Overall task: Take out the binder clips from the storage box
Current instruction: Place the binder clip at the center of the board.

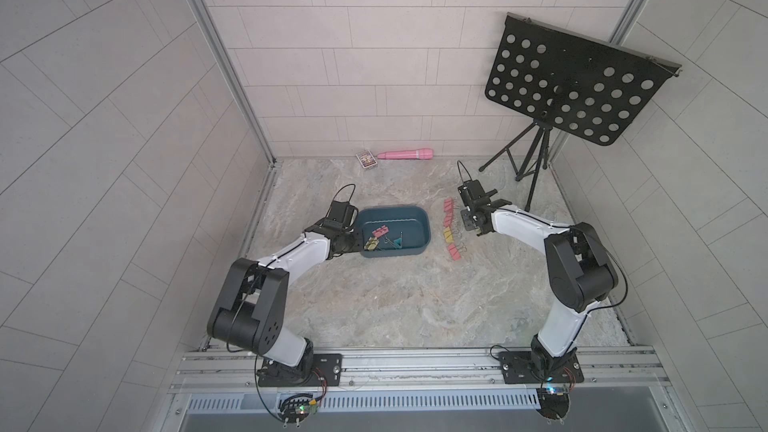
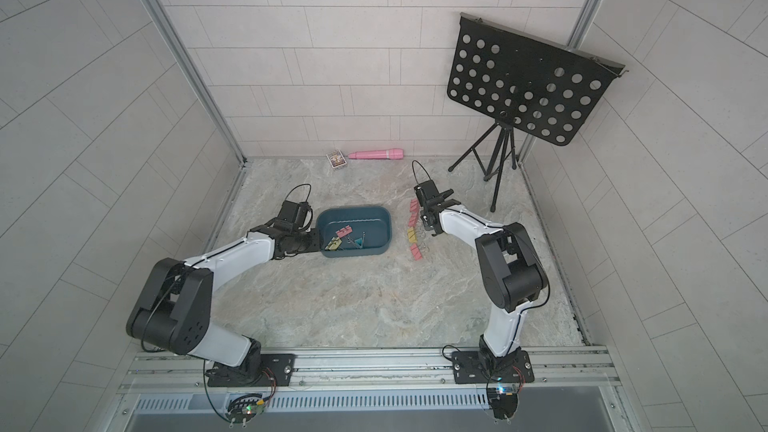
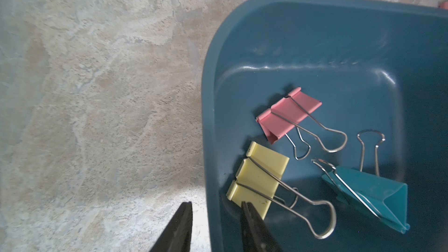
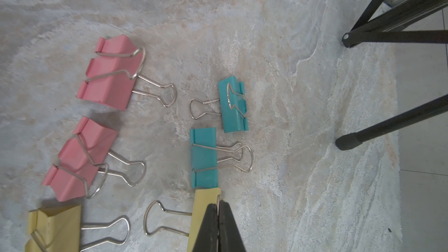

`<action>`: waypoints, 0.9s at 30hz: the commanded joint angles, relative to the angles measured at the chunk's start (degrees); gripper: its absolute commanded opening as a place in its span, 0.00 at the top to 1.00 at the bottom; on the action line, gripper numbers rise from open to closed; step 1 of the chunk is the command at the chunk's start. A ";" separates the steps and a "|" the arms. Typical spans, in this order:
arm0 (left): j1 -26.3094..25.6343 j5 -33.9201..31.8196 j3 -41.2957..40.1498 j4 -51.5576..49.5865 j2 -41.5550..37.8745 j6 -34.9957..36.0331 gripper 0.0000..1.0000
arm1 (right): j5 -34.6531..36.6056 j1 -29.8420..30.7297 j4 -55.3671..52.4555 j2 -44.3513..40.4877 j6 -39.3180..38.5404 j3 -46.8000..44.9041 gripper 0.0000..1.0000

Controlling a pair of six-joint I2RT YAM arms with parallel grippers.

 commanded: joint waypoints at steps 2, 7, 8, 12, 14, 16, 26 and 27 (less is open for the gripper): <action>0.30 -0.52 -0.82 -0.59 -1.36 0.67 0.59 | -0.35 0.42 -3.01 -1.36 1.29 -1.19 0.93; 0.32 -0.52 -1.08 -0.57 -1.50 0.63 0.59 | -0.98 0.59 -3.86 -1.40 1.55 -1.37 0.93; 0.31 -0.67 -1.12 -0.57 -1.63 0.67 0.59 | -1.03 0.68 -3.95 -1.39 1.60 -1.41 0.92; 0.32 -0.52 -1.12 -0.57 -1.79 0.58 0.59 | -1.25 1.01 -4.18 -1.81 2.07 -2.11 0.91; 0.30 -0.37 -1.03 -0.48 -1.66 0.57 0.59 | -1.25 1.14 -4.20 -2.07 2.24 -2.32 0.91; 0.28 -0.37 -1.09 -0.53 -1.79 0.53 0.59 | -1.34 1.34 -4.22 -2.09 2.30 -2.42 0.91; 0.26 -0.47 -1.21 -0.52 -1.79 0.45 0.59 | -1.95 1.91 -4.75 -2.87 2.69 -3.22 0.89; 0.30 -0.44 -1.19 -0.48 -1.85 0.49 0.59 | -1.95 1.92 -4.73 -3.01 2.77 -3.43 0.89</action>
